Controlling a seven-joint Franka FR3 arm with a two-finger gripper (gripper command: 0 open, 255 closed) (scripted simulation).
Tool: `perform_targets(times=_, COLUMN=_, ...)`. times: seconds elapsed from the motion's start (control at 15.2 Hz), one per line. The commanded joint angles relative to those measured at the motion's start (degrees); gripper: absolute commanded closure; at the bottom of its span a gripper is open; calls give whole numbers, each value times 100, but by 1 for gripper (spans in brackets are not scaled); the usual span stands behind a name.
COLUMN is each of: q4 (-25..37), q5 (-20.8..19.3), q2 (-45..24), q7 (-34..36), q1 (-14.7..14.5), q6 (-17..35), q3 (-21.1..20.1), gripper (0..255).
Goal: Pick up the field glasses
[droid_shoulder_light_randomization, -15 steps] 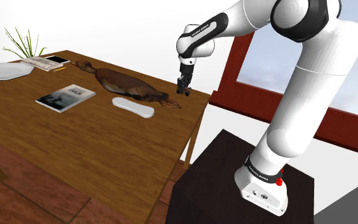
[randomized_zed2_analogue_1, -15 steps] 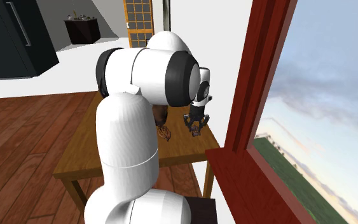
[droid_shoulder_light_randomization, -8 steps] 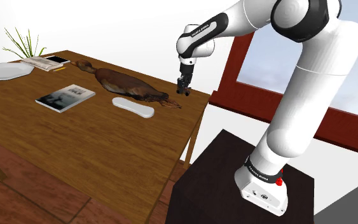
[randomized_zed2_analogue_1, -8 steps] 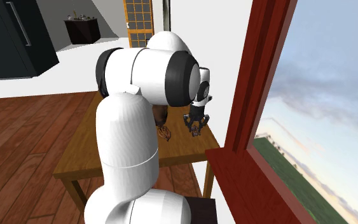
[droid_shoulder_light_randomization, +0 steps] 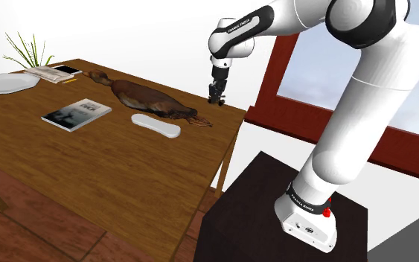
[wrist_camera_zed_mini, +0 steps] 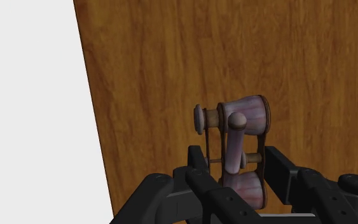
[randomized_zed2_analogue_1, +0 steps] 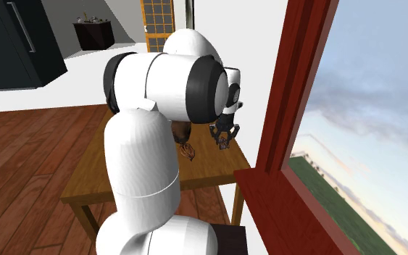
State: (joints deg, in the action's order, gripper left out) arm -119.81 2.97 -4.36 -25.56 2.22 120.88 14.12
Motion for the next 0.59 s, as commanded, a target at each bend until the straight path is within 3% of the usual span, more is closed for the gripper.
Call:
perform_targets(times=0.0, q4=109, q5=-20, q2=53, q7=23, q1=-5, q6=-162, q3=-1, gripper=255)
perform_targets(times=0.53, q4=383, q5=-80, q2=236, q7=73, q1=-11, q6=-611, q3=0, gripper=255)
